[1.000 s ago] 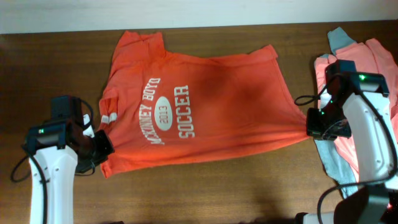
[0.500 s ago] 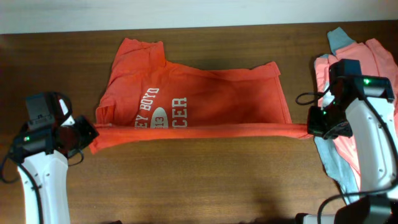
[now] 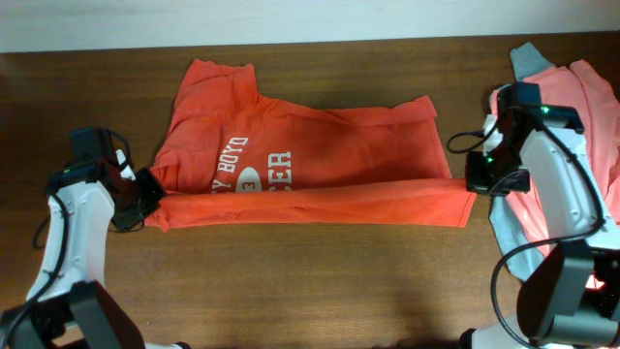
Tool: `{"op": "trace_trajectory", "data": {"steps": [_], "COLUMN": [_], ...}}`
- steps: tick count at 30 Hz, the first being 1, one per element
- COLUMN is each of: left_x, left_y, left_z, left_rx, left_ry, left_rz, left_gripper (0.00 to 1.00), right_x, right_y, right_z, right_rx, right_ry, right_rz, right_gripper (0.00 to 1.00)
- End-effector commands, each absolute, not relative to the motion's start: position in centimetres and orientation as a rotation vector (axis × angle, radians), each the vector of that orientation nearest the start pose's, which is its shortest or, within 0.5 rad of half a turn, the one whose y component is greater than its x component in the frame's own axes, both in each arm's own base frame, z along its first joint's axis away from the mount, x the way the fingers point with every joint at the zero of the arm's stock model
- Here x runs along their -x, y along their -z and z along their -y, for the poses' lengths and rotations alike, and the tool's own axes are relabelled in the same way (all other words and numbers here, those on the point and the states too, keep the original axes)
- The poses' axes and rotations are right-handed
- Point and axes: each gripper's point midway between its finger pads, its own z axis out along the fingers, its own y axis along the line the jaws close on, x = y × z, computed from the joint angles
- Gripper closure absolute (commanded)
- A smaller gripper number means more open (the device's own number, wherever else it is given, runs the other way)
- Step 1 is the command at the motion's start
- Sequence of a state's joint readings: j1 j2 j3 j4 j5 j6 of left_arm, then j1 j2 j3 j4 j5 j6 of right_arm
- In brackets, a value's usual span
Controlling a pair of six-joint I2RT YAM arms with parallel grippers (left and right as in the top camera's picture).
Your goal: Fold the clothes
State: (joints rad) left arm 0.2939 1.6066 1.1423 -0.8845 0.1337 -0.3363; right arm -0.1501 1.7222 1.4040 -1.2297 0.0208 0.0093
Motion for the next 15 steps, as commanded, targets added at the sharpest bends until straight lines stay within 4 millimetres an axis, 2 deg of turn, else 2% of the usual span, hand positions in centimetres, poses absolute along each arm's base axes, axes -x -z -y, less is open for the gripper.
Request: {"op": "trace_trajectory", "data": {"steps": [1, 7, 10, 12, 15], "left_x": [-33.2, -35.7, -37.1, -37.8, -38.4], "left_y": [-7.7, -7.6, -7.9, -8.1, -8.0], "left_z": [-7.2, -7.9, -8.3, -8.5, -8.2], "left_rx": [0.885, 0.848, 0.825, 0.809, 0.79], "left_ry": [0.243, 0.239, 0.237, 0.235, 0.237], "left_rz": [-2.767, -2.686, -2.634, -2.605, -2.597], "left_gripper": [1.0, 1.0, 1.0, 1.0, 0.98], "right_x": [-31.8, -35.4, -36.7, -37.8, -38.5], "right_y": [-9.6, -7.1, -6.6, -6.6, -6.6], "right_z": [3.7, 2.9, 4.0, 4.1, 4.2], "right_rx": [-0.094, -0.061, -0.157, -0.156, -0.155], "right_ry": [0.017, 0.025, 0.102, 0.103, 0.103], "right_rz": [-3.145, -3.076, -3.029, -2.987, -2.964], "right_gripper": [0.96, 0.96, 0.96, 0.96, 0.95]}}
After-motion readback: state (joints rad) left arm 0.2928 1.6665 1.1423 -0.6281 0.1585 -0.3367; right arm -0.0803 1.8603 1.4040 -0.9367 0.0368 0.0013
